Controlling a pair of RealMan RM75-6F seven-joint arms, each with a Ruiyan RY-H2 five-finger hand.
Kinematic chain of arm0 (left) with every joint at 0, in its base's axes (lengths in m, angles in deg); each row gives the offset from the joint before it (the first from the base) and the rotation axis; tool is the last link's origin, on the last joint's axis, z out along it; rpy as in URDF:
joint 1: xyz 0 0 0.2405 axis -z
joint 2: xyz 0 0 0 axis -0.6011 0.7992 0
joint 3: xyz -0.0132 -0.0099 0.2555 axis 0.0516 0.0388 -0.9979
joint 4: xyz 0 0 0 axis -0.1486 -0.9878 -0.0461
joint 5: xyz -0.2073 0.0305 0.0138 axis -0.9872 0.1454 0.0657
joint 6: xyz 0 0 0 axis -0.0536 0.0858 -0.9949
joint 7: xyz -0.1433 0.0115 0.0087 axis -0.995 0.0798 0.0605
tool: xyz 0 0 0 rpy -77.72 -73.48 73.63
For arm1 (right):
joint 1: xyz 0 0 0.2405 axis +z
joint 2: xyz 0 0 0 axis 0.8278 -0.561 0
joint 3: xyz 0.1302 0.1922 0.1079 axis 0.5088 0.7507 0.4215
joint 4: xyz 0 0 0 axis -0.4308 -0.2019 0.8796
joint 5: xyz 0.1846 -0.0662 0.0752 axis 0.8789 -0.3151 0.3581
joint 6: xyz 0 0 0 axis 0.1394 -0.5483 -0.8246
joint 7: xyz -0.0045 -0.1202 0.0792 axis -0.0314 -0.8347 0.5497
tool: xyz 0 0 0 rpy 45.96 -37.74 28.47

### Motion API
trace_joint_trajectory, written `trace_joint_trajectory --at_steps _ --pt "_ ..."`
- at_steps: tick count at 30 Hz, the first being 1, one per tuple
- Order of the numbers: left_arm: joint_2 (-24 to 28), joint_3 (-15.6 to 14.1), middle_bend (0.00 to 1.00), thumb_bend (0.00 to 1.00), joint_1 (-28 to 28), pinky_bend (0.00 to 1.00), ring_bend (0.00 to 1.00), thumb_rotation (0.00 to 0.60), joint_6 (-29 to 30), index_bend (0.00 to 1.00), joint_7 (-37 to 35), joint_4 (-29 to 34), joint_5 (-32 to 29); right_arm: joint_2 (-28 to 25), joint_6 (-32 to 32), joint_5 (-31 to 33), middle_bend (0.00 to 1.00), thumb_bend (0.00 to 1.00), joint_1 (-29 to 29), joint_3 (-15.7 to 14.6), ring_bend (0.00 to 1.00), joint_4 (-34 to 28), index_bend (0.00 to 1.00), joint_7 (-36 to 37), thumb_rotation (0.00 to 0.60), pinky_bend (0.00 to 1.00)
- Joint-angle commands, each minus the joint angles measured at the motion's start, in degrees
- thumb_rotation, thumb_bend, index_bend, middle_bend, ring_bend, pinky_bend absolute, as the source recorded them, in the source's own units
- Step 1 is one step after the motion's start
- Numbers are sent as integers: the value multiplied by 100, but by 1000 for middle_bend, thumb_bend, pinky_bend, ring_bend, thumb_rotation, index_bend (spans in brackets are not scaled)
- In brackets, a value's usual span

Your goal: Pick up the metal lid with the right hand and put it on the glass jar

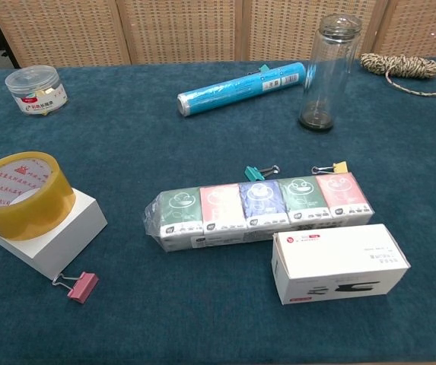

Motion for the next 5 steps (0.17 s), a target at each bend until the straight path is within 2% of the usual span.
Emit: trace_joint_trajectory --at_steps 1,5 --pt "-116 85 0 0 -36 0 0 600 55 0 244 59 -159 198 -535 -428 0 76 -457 -172 0 189 29 386 600 0" --pt "-169 108 0 0 -38 0 0 600 38 0 388 101 -219 271 -837 -693 0 61 -715 -219 0 148 33 479 600 0"
